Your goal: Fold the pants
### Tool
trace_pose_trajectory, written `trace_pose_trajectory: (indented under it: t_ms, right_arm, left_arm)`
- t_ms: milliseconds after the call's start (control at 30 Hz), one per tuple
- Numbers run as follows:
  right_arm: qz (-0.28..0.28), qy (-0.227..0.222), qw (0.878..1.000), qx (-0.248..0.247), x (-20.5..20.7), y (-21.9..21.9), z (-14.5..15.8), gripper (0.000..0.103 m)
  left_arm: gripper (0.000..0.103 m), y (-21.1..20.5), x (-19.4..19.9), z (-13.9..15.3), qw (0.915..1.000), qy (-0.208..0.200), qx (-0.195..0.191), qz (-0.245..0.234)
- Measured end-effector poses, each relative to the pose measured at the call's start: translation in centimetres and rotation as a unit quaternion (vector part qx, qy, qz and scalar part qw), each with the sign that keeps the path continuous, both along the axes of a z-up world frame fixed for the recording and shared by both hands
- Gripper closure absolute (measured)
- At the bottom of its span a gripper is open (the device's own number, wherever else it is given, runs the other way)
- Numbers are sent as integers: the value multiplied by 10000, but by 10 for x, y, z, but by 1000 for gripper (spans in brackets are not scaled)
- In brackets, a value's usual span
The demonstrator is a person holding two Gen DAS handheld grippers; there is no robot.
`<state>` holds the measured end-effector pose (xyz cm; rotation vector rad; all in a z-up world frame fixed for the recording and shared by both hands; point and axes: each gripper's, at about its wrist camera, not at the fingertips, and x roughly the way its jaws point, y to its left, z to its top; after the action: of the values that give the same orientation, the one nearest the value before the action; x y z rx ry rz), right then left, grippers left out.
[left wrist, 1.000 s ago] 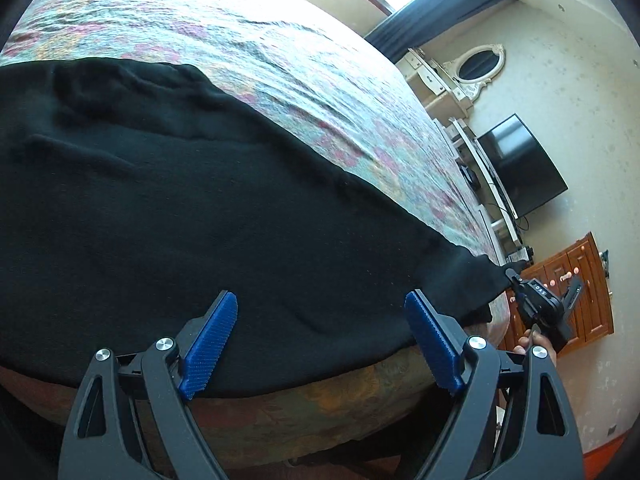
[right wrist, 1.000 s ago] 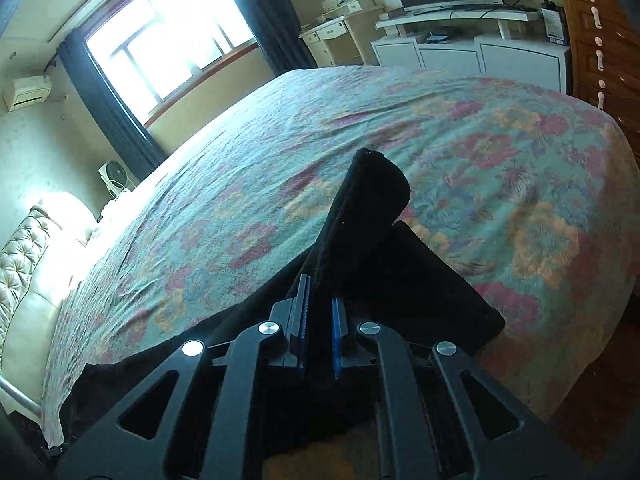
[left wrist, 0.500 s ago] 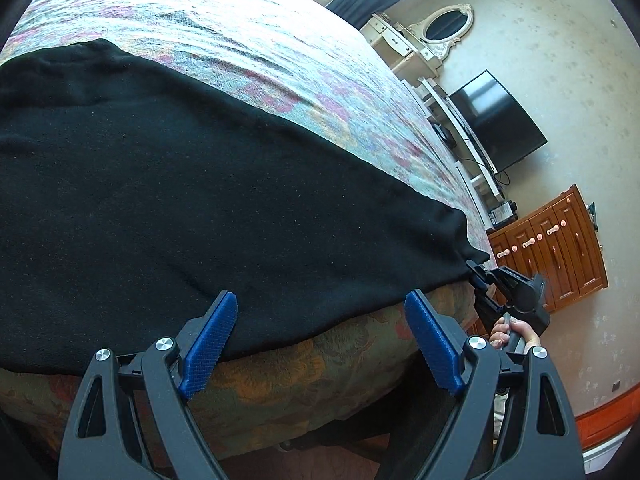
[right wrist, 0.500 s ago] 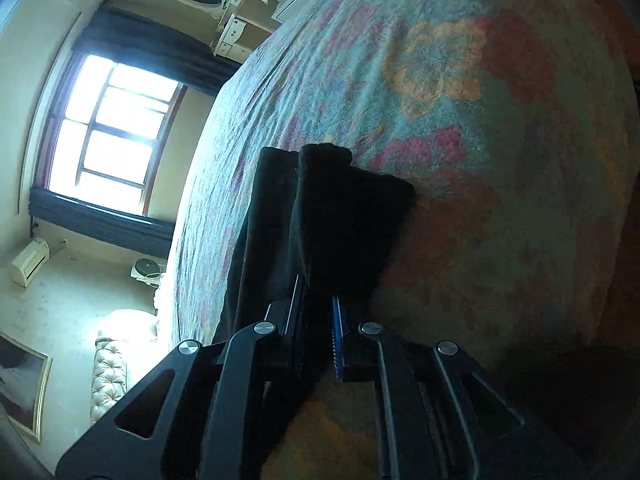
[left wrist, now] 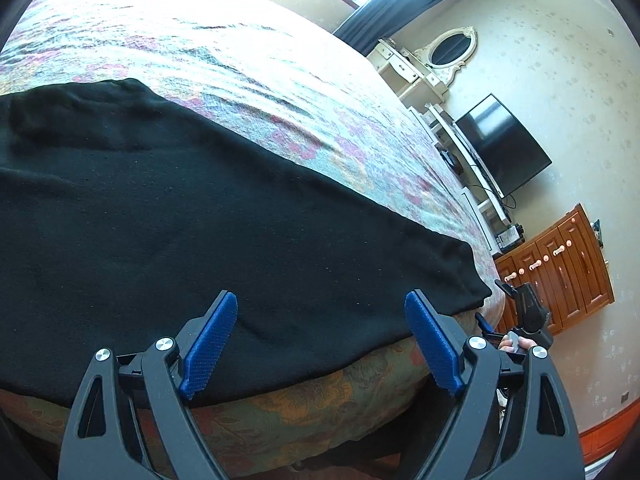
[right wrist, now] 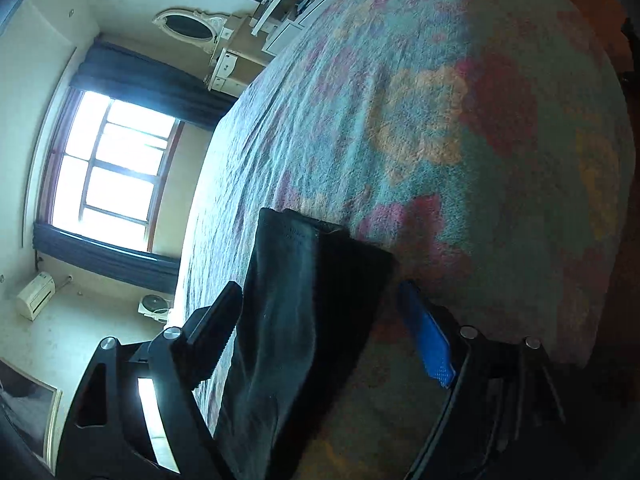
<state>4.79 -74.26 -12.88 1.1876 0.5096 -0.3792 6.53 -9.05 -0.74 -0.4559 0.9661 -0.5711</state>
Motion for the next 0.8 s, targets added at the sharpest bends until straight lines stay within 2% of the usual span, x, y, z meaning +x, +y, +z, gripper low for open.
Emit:
trace_pose_trajectory:
  t_ms: [33,100,167,267,300,367,433,500,533,567,600,633,667,700,800]
  right_arm:
    - [63,104,9998,-137,4,1,2,30]
    - [235,-23,9996,-136,5,-1,3,91]
    - [152,40,9998,-130,2,-8,2,92]
    - [36,-13,9999,127,-3,-15,-12,91]
    - [55,-70,9999,133,-4,-15,-15,88]
    - [120,-210,9993,278,1,-16,-19,72]
    - [139,-422,9981,419,1,-17,-19,49]
    - [265,-462,9981,312,6,-15,-14,34]
    - [368,-342,9986,155,10,-14,-12,34]
    - [504,-184,9985,-43,14,-11,-10,35]
    - [576,0,9981,-237,23,-11,-5,51]
    - [599,119,9976,-335,26,-10,-5,75]
    - [642,128,9975,-276,27,-10,-7,86]
    - [622,87,9979,-167,26,-12,-9,91]
    - [545,-144,9983,-115,17,-12,-4,92]
  left_arm:
    - [18,2,1,-2,10000,50,-3,32]
    - [18,6,1,-7,9999,133,42,86]
    - [18,10,0,-11,9997,179,66,126]
    - [18,16,-2,-13,9996,195,104,179]
    - [18,20,-2,-14,9995,188,98,214]
    - [18,27,-1,-13,9994,183,59,298]
    - [18,34,0,-12,9990,172,18,409]
    - [18,41,1,-10,9986,132,0,512]
    - [18,44,2,-9,9983,116,5,562]
    - [18,46,3,-8,9981,105,16,607]
    - [18,47,3,-9,9979,105,26,643]
    - [18,49,4,-9,9977,119,34,668]
    - [18,51,3,-10,9976,134,40,685]
    - [18,52,3,-11,9974,141,51,700]
    - [18,53,1,-13,9975,126,108,684]
